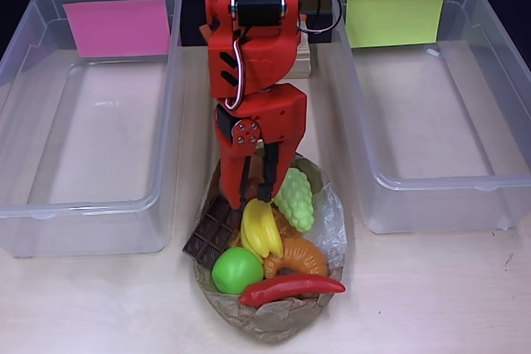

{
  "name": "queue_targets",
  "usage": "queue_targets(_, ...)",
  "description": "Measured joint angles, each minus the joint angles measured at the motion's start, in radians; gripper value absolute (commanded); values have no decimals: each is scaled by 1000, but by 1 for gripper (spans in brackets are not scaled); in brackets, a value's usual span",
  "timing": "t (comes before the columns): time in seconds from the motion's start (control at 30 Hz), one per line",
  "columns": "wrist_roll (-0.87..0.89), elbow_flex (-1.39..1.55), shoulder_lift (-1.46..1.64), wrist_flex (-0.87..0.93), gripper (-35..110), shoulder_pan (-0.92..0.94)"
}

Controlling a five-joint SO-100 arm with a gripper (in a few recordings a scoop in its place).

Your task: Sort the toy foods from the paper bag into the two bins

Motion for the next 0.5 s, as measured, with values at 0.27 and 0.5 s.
queue_targets(0.27,12,-178,-150,0,19,-12)
queue_targets(0.5,-230,-339,-264,2,10,-52)
